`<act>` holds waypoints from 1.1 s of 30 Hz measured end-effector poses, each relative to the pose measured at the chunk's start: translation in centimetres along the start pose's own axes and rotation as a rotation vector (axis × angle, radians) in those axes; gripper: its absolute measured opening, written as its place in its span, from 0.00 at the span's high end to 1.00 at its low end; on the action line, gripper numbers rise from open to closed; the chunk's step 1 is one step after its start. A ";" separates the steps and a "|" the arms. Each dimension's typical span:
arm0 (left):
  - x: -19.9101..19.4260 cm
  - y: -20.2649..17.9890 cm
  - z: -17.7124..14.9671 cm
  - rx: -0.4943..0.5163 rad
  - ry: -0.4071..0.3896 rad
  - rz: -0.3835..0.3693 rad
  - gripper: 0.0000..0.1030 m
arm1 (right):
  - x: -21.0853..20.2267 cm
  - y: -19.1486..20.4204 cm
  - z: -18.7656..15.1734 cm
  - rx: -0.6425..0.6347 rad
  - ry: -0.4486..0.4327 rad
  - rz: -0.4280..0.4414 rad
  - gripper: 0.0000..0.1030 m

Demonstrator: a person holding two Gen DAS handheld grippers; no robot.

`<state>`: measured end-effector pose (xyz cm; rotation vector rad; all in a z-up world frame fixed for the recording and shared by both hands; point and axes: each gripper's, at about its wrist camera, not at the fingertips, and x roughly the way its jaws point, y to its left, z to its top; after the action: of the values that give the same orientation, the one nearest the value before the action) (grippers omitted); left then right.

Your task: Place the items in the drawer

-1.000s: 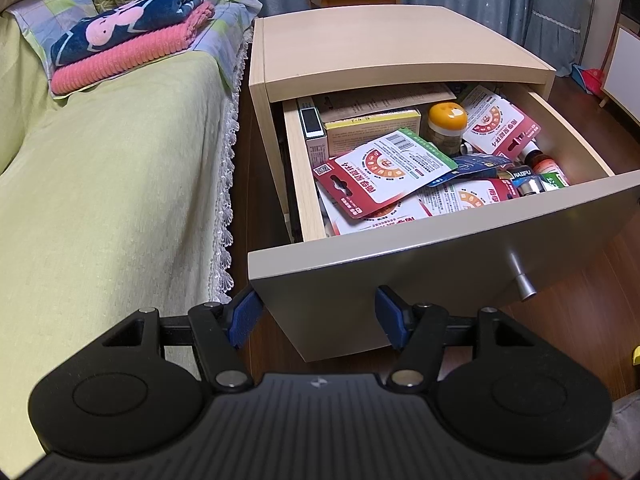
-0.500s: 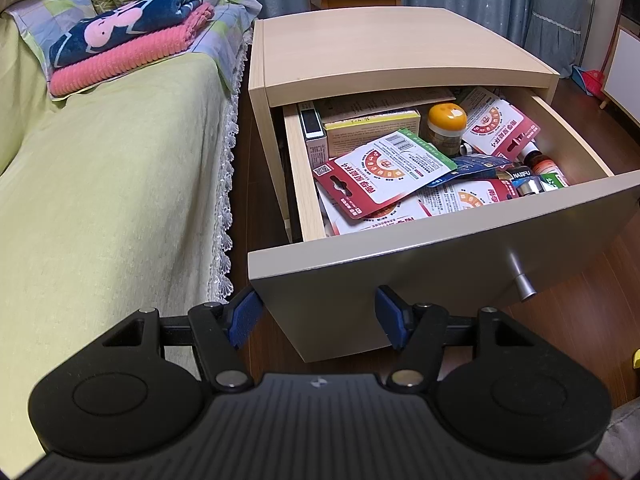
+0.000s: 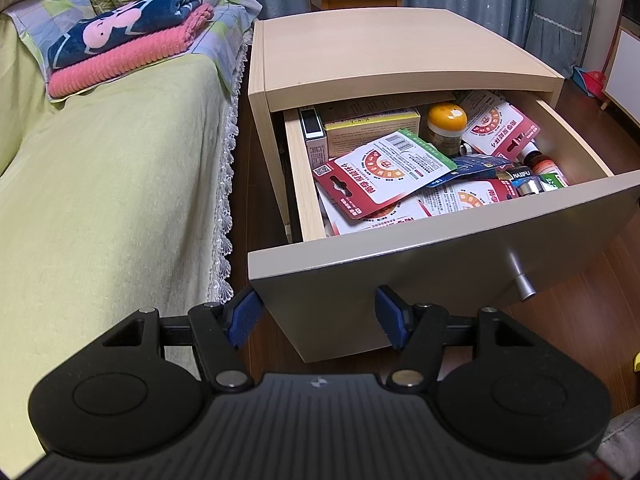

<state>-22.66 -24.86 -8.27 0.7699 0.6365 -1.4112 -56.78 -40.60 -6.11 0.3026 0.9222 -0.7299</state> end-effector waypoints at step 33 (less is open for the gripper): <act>-0.1 0.1 0.0 0.000 -0.006 0.002 0.38 | -0.1 0.2 -0.2 -0.009 -0.011 -0.011 0.70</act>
<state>-22.55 -24.83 -8.20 0.7662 0.6309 -1.4111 -56.78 -40.34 -6.14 0.2851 0.9168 -0.7370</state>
